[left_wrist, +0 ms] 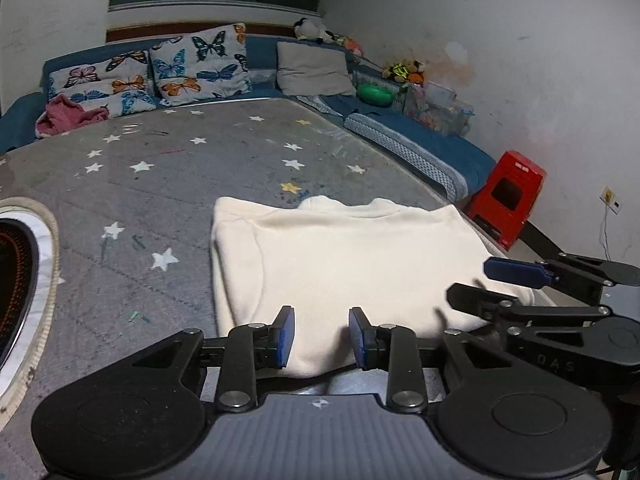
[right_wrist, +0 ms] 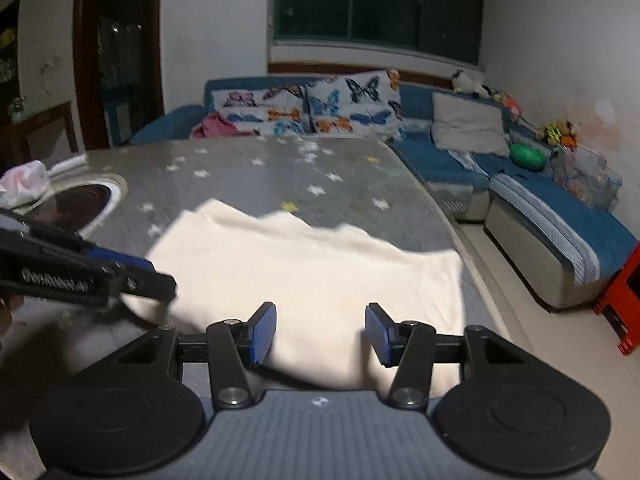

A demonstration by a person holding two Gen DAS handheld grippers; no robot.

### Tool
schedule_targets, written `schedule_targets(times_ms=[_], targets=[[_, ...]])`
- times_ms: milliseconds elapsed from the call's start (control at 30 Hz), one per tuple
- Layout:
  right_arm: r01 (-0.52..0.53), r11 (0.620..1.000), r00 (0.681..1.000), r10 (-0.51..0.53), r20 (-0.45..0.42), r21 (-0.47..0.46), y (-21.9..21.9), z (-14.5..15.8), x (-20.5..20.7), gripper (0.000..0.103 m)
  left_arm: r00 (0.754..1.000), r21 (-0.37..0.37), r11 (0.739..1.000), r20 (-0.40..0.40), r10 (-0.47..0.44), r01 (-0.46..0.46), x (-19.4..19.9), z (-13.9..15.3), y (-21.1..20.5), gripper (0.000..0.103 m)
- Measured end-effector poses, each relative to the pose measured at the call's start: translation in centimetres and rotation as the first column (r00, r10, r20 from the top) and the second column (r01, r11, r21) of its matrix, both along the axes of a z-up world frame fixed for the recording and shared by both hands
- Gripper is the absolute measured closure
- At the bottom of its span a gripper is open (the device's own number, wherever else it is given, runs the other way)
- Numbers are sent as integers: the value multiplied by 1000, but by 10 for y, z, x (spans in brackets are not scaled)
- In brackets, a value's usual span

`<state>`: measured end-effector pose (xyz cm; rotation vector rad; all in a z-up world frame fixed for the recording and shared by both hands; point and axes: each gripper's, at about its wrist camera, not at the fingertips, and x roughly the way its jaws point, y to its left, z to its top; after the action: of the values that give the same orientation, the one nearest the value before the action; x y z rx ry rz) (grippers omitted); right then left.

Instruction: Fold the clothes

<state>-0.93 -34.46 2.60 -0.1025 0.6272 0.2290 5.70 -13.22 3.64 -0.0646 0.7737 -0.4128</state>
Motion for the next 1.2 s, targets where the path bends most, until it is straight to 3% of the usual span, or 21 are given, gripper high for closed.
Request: schedule_targets(times_ms=[267,467,833,933,1100,1200], targets=[[-50,998,998,49,-33,-23,28,-20,7,52,1000,-18,1000,-26,16,-16,0,-10,8,69],[-33,999,999,33,-33,1,24,-13,3,50,1000,-28,999,-18,20,-21,-6,-6,9,61],[21,1000,999,-21,-43,16,22,-11,-13,26,999,-24,999,15,35,-34,-30,3,17,27],[31,999,999,-30,-31,9,25,-10,-19,21,999,-26,999,16,44,-44,-36,3,21,12],[50,999,998,-49,-28,15,29,-9,-26,15,997,-30,998,46,60,-58,-48,6,29,0],[62,998,998,-61,-25,17,30,-9,-31,11,996,-32,997,65,66,-64,-55,8,33,0]])
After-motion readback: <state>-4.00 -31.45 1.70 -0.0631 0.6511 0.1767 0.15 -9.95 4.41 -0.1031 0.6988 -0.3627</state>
